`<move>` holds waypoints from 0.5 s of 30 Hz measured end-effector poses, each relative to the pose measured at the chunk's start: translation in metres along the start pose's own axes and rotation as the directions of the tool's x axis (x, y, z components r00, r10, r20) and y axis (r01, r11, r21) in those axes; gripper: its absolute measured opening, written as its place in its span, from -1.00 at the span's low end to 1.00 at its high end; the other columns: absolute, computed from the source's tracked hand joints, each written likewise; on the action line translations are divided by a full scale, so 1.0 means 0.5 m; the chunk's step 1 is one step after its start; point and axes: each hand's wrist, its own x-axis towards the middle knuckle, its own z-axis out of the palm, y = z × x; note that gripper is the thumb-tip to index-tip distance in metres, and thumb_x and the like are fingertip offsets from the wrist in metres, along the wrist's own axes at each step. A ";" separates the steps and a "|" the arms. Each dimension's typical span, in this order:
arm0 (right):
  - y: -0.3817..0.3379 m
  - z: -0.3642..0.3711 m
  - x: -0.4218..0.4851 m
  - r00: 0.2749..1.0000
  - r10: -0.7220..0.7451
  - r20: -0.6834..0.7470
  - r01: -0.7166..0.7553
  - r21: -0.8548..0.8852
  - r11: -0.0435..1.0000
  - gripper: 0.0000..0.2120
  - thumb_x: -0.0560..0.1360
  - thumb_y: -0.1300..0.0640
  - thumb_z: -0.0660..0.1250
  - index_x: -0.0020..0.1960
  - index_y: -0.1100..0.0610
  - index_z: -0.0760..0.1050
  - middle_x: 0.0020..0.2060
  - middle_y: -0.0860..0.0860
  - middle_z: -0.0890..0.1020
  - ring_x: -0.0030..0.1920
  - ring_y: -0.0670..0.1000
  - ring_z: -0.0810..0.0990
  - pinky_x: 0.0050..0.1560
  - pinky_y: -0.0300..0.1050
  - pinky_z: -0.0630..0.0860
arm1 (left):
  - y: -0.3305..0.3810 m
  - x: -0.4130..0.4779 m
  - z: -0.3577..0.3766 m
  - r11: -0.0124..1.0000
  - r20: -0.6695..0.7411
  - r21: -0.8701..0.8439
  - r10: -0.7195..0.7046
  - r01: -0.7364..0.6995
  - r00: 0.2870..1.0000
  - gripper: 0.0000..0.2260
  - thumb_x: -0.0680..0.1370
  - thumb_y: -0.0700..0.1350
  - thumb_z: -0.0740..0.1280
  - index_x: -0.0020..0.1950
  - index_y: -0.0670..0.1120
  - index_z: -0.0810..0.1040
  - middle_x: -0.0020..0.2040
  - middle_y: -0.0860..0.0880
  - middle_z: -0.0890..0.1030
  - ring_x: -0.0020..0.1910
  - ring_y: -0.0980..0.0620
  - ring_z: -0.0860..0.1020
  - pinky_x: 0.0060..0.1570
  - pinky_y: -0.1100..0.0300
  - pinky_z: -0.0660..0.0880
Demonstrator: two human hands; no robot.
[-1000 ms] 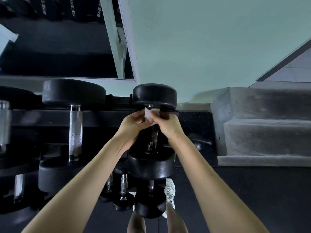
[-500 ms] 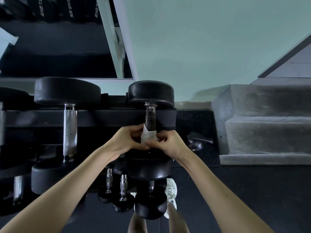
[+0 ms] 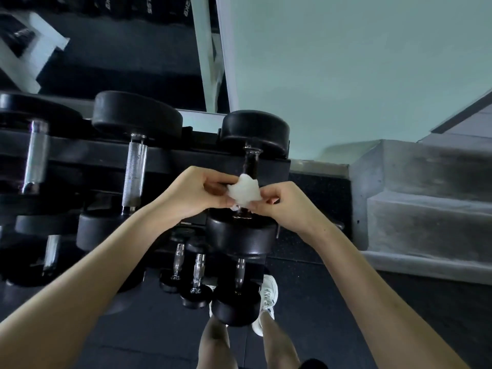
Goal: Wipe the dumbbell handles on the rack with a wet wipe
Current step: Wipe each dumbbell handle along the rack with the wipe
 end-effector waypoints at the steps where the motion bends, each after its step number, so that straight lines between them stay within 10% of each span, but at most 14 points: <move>1: -0.018 -0.002 -0.011 1.000 -0.022 -0.007 0.023 0.052 0.998 -0.88 0.44 0.14 0.44 -0.02 0.08 0.65 -0.22 -0.07 0.69 -0.24 -0.21 0.59 -0.12 -0.28 0.53 | 0.007 -0.018 -0.007 0.998 -0.032 -0.062 0.011 -0.013 0.999 -0.60 0.37 -0.30 0.49 0.16 -0.02 0.61 -0.15 -0.04 0.70 -0.15 0.15 0.64 -0.08 0.45 0.49; 6: -0.087 0.026 -0.046 0.998 -0.054 -0.019 0.057 0.274 0.960 -0.86 0.44 0.18 0.43 -0.02 0.02 0.63 -0.14 -0.07 0.71 -0.08 -0.09 0.66 0.05 -0.21 0.53 | -0.001 -0.117 -0.047 0.920 -0.024 -0.391 0.022 -0.030 0.999 -0.73 0.47 -0.18 0.38 0.16 0.00 0.61 -0.04 -0.15 0.67 0.02 -0.02 0.62 0.07 0.30 0.47; 10: -0.129 0.088 -0.067 0.999 -0.047 -0.024 0.051 0.284 0.957 -0.93 0.46 0.13 0.41 -0.09 0.12 0.62 -0.28 -0.11 0.67 -0.22 -0.21 0.60 -0.15 -0.45 0.44 | -0.032 -0.184 -0.080 0.909 -0.140 -0.416 -0.031 -0.031 0.990 -0.87 0.51 -0.19 0.36 0.01 -0.05 0.65 -0.07 -0.18 0.62 -0.13 0.19 0.61 -0.12 0.48 0.47; 15: -0.164 0.199 -0.112 0.997 -0.039 -0.065 0.059 0.348 0.935 -0.97 0.47 0.23 0.38 -0.09 0.15 0.59 -0.23 -0.02 0.68 -0.16 -0.06 0.65 -0.11 -0.22 0.53 | -0.107 -0.259 -0.133 0.880 -0.153 -0.472 -0.016 -0.059 0.988 -0.85 0.48 -0.25 0.39 0.05 -0.18 0.62 -0.21 -0.06 0.62 -0.15 0.07 0.62 -0.10 0.36 0.54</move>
